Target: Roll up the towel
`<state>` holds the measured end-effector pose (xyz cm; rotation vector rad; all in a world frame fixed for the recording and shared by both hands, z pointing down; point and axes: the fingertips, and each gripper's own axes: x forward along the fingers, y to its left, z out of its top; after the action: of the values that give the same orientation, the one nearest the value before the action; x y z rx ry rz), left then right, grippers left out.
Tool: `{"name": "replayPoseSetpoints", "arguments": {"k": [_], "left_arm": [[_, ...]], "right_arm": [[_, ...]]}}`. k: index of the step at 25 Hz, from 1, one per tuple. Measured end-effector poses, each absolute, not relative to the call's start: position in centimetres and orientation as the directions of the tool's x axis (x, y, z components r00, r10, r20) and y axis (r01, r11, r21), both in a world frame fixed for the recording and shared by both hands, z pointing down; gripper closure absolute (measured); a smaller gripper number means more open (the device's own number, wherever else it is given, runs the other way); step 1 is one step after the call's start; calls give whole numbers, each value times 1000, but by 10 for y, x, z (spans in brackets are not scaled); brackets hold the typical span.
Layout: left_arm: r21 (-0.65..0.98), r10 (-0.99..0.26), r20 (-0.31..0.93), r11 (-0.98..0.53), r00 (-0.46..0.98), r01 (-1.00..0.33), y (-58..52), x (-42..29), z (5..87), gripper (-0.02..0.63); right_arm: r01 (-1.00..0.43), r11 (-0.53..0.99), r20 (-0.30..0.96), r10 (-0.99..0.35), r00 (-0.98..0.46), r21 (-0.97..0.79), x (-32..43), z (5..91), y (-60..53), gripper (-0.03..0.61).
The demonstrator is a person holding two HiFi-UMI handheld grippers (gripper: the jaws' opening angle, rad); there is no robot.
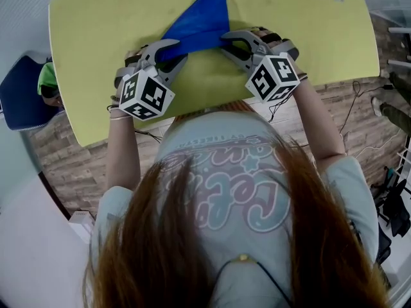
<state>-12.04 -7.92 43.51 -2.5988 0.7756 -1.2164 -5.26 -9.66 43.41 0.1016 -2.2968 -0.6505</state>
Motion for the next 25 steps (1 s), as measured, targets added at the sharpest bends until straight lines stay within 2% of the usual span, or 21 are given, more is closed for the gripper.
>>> {"name": "replayPoseSetpoints", "arguments": {"k": [3, 7, 18, 25], "left_arm": [[-400, -540, 667, -841, 513, -365, -80, -121, 436, 528], [-377, -536, 665, -842, 520, -387, -78, -121, 433, 563], [-281, -480, 695, -866, 535, -412, -66, -118, 432, 571], [-148, -374, 739, -902, 561, -406, -71, -119, 434, 569]], "right_arm": [[100, 874, 628, -258, -734, 475, -52, 434, -97, 514], [90, 881, 622, -252, -742, 464, -50, 431, -95, 517], [96, 921, 621, -174, -765, 377, -46, 427, -82, 515], [99, 965, 650, -87, -755, 244, -47, 425, -87, 515]]}}
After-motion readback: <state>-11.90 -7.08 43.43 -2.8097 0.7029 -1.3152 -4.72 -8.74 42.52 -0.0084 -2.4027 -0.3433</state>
